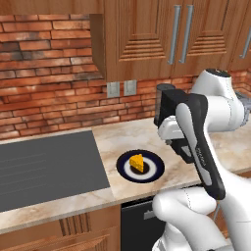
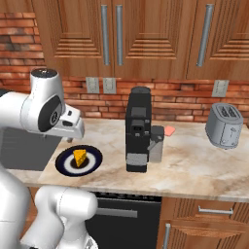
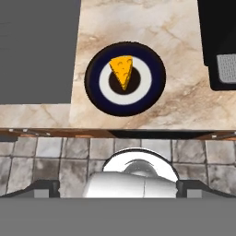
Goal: Pick the cheese from the counter and place it in the microwave. Then turn on the microwave.
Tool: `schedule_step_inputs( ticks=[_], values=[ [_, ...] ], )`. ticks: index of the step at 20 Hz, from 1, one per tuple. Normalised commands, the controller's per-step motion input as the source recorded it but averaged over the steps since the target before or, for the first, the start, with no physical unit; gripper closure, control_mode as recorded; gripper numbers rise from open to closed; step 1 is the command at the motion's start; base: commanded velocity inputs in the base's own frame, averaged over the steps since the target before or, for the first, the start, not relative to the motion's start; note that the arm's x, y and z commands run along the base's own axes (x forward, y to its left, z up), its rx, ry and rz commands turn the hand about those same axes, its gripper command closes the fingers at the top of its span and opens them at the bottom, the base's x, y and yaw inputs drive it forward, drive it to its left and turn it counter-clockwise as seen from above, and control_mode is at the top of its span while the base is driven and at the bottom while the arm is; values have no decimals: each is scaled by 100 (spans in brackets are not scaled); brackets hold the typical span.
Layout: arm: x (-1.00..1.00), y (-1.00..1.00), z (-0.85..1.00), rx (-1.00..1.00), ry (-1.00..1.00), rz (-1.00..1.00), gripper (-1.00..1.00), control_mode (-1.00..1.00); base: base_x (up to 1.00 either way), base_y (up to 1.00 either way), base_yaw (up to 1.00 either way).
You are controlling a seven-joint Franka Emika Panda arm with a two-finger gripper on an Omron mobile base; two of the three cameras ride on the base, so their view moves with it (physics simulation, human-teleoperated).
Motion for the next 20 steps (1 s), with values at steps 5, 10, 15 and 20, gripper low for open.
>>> schedule_step_inputs(
  ticks=[5, 10, 15, 20],
  values=[
    [12, 7, -15, 0, -10, 0, -100, -100, 0, 0, 0],
    [3, 24, -26, -2, -8, 0, -100, -100, 0, 0, 0],
    [0, 20, -29, -2, -7, 0, -100, -100, 0, 0, 0],
    [5, 2, -21, -1, -2, 0, -100, -100, 0, 0, 0]
  ],
)
